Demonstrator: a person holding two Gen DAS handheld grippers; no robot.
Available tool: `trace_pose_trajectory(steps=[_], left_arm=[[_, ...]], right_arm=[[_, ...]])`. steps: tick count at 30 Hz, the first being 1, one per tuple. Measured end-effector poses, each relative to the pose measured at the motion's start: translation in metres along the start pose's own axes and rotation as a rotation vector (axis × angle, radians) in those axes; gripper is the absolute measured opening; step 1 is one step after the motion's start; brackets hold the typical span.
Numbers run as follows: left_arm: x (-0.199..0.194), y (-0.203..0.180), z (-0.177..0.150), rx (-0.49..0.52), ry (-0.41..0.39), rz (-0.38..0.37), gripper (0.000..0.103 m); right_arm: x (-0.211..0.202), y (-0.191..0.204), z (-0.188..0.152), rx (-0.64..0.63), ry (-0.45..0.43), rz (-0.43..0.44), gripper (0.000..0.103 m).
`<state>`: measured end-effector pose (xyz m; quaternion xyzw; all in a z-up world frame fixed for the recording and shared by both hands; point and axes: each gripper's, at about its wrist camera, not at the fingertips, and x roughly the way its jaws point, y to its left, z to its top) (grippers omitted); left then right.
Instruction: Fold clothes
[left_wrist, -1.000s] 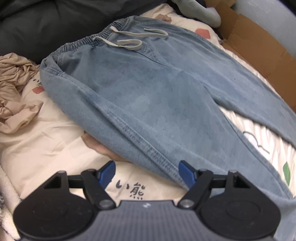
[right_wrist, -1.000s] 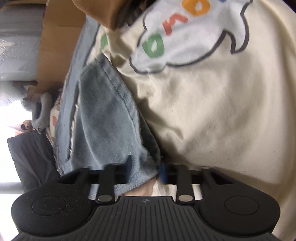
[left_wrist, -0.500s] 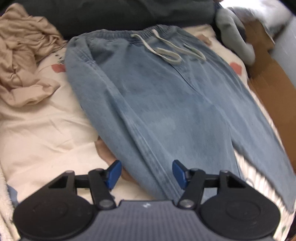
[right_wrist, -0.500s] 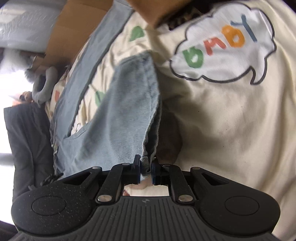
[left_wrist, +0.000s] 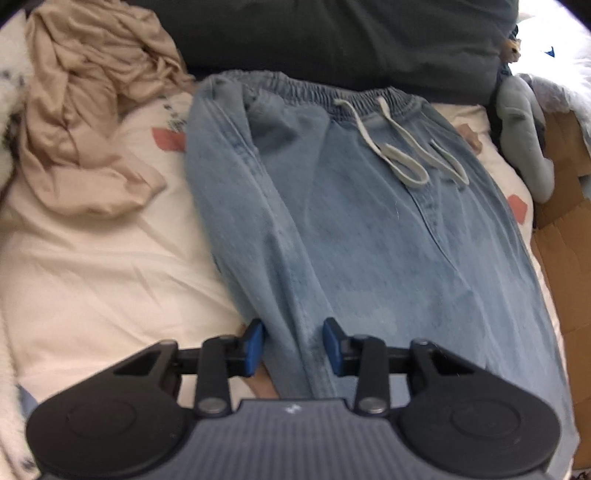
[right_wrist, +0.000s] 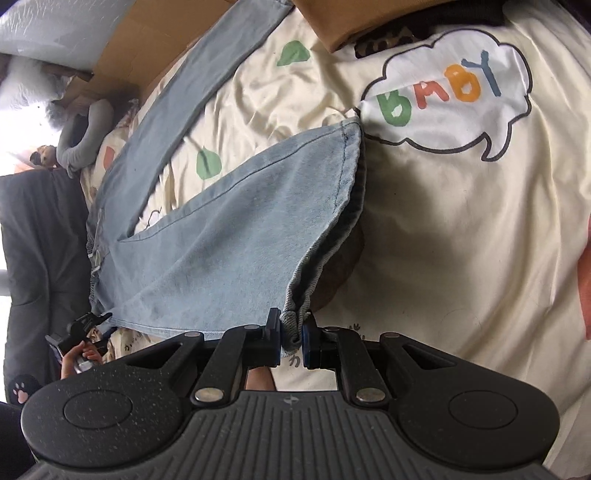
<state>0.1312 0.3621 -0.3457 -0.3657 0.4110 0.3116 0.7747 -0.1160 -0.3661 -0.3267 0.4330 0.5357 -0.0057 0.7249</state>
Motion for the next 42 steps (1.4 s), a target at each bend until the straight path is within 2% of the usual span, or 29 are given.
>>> trace_pose_trajectory(steps=[9,13,18,19,21,23,25,30,34,37,39,41,42], left_arm=[[-0.021,-0.006,0.007,0.039,0.018,-0.037,0.038],[-0.030,-0.008,0.010,0.055,0.028,-0.053,0.050],[-0.015,-0.026,0.010,0.067,0.034,-0.040,0.052],[-0.013,-0.029,0.010,0.072,0.033,-0.046,0.050],[-0.010,-0.034,0.011,0.081,0.034,-0.046,0.034],[-0.010,-0.035,0.014,0.086,0.044,-0.021,0.011],[-0.013,-0.029,0.018,0.076,0.054,-0.026,0.000],[-0.034,-0.009,0.024,0.074,0.042,-0.042,0.000],[-0.047,0.008,0.026,0.066,0.040,-0.025,0.000],[-0.051,0.016,0.026,0.036,0.051,-0.060,0.000],[-0.052,0.019,0.025,0.018,0.060,-0.089,0.007],[-0.050,0.019,0.022,0.003,0.063,-0.105,0.023],[-0.048,0.019,0.020,-0.005,0.063,-0.112,0.025]], right_arm=[[-0.018,0.012,0.006,-0.033,-0.024,0.002,0.009],[-0.024,0.015,0.006,-0.045,-0.011,0.012,0.009],[-0.031,0.021,-0.001,-0.062,0.011,0.009,0.009],[-0.033,0.023,-0.002,-0.066,0.016,0.007,0.009],[-0.034,0.024,-0.005,-0.066,0.021,0.002,0.009],[-0.035,0.024,-0.007,-0.064,0.023,-0.003,0.009],[-0.034,0.023,-0.008,-0.059,0.024,-0.011,0.009],[-0.033,0.022,-0.010,-0.063,0.027,-0.019,0.009],[-0.032,0.020,-0.013,-0.070,0.034,-0.023,0.009],[-0.032,0.019,-0.019,-0.069,0.041,-0.023,0.009],[-0.033,0.020,-0.023,-0.075,0.053,-0.026,0.009],[-0.035,0.020,-0.026,-0.080,0.062,-0.029,0.009],[-0.037,0.020,-0.027,-0.081,0.064,-0.025,0.009]])
